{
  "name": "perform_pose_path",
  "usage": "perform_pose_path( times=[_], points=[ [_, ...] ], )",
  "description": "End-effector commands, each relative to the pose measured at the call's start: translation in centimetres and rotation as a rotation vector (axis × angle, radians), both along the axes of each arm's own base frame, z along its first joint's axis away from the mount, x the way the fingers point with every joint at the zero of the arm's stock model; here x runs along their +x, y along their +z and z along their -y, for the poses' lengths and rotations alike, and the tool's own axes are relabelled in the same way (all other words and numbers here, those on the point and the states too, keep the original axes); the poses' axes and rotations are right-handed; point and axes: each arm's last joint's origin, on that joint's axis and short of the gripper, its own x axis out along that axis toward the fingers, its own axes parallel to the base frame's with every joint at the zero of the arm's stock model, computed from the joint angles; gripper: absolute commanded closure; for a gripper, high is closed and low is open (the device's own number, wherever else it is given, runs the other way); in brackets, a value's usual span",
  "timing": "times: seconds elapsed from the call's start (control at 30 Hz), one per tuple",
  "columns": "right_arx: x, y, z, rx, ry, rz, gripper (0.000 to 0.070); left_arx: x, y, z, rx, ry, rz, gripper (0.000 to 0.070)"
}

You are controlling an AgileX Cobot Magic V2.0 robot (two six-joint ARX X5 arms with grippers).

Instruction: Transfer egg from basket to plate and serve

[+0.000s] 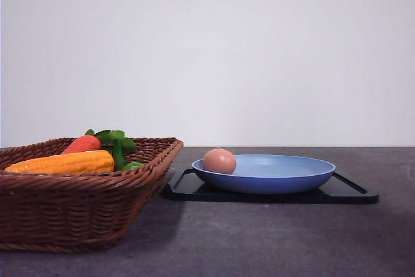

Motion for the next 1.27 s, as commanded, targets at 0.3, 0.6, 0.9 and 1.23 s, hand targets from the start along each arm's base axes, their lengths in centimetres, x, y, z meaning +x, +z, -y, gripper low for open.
perform_pose_path(
  times=[0.3, 0.6, 0.9, 1.23],
  points=[
    [0.03, -0.09, 0.02, 0.01, -0.006, 0.005, 0.07, 0.13, -0.97, 0.0, 0.008, 0.001, -0.03, 0.07],
    [0.03, -0.09, 0.02, 0.01, -0.006, 0.005, 0.07, 0.13, -0.97, -0.01, 0.008, 0.001, -0.03, 0.07],
    [0.03, -0.09, 0.02, 0.01, -0.006, 0.005, 0.07, 0.13, -0.97, -0.01, 0.008, 0.001, -0.03, 0.07],
    [0.03, -0.09, 0.02, 0.01, -0.006, 0.005, 0.07, 0.13, -0.97, 0.0, 0.008, 0.001, -0.03, 0.07]
  ],
)
